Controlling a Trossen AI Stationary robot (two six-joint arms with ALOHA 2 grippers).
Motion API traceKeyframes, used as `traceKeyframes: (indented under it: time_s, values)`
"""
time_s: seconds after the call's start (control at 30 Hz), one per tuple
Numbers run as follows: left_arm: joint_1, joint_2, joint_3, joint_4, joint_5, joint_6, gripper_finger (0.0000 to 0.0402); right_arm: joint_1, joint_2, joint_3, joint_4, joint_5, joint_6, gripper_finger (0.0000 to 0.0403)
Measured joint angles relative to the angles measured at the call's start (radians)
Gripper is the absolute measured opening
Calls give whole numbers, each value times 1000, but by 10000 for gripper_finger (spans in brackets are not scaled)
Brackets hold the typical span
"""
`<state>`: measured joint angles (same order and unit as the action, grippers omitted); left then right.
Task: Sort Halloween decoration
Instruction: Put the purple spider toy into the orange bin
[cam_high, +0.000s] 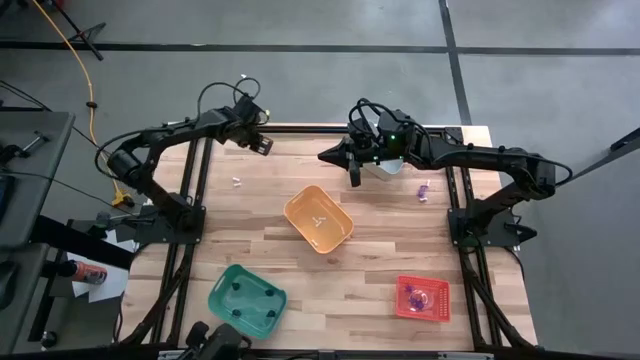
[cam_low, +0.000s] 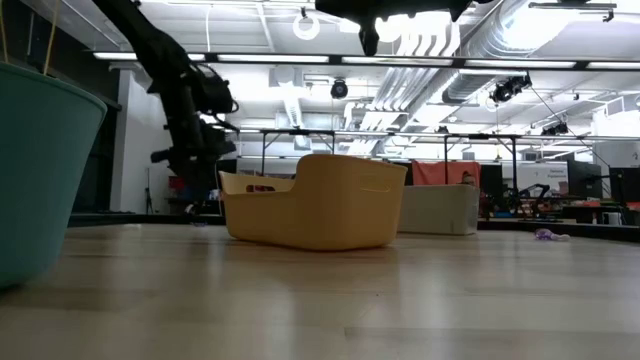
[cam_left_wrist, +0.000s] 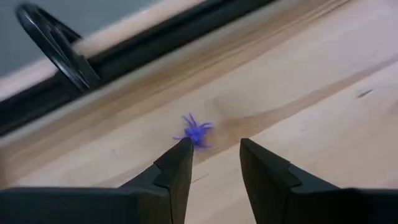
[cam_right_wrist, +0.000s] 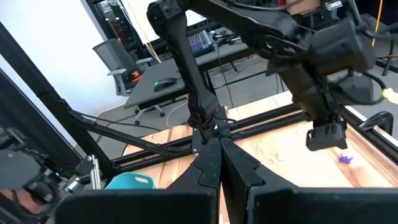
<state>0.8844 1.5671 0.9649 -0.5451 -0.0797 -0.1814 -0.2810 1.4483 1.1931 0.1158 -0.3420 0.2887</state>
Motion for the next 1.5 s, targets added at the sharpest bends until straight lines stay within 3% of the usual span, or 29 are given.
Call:
traceKeyframes:
  time_s: [0.47, 0.77, 1.07, 1.2, 1.4, 1.5]
  values:
    - [-3, 206, 3, 62, 23, -51, 120, 1, 0, 0, 0, 0, 26, 0]
    - [-27, 160, -2, -80, 279, -52, 120, 1, 0, 0, 1, 0, 25, 0]
    - [-196, 126, -27, -205, 300, -76, 119, 1, 0, 0, 1, 0, 17, 0]
    - [-230, 83, -13, -187, 254, -78, 119, 1, 0, 0, 1, 0, 15, 0]
    - [-211, 17, 1, -119, -29, -78, 119, 1, 0, 0, 1, 0, 0, 0]
    - [-180, 27, 1, -89, -56, -42, 119, 1, 0, 0, 0, 0, -1, 0]
